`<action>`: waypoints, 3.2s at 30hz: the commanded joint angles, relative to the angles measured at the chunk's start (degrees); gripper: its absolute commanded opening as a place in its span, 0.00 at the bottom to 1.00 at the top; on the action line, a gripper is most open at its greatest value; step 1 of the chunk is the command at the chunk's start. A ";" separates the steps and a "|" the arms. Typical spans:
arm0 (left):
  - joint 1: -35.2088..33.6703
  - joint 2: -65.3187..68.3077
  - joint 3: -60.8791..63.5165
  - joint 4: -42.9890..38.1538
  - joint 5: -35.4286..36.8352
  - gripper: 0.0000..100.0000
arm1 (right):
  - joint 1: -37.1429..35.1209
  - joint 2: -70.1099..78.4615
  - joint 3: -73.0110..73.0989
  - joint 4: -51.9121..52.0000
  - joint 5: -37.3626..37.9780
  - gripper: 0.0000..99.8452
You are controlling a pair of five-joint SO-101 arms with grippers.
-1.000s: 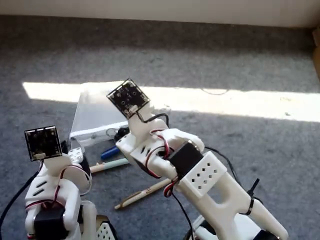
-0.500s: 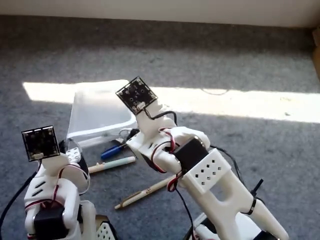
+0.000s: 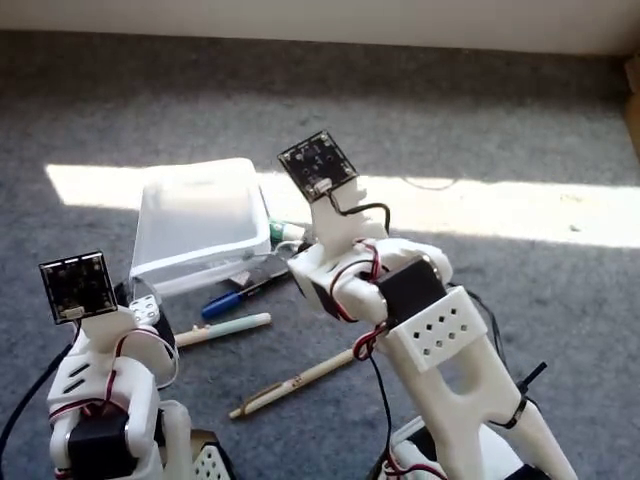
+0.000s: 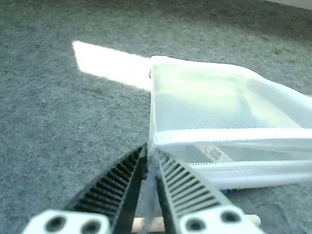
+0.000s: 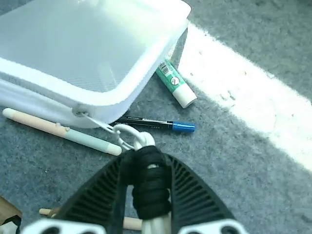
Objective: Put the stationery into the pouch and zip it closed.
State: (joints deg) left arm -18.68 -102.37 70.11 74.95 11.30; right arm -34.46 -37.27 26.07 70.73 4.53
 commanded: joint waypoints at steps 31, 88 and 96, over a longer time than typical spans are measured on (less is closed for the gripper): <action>3.65 0.04 7.43 -6.77 -4.57 0.11 | 0.22 -1.10 -10.24 8.31 0.35 0.00; -3.91 44.18 -44.00 7.38 -2.64 0.01 | 8.84 -0.31 -3.21 -4.53 -1.23 0.26; -9.54 46.55 -43.56 9.23 -2.64 0.01 | 8.84 3.21 -3.56 -5.49 -3.25 0.26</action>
State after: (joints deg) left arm -24.22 -56.13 29.41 83.91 8.04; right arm -26.20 -36.84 23.34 66.33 1.71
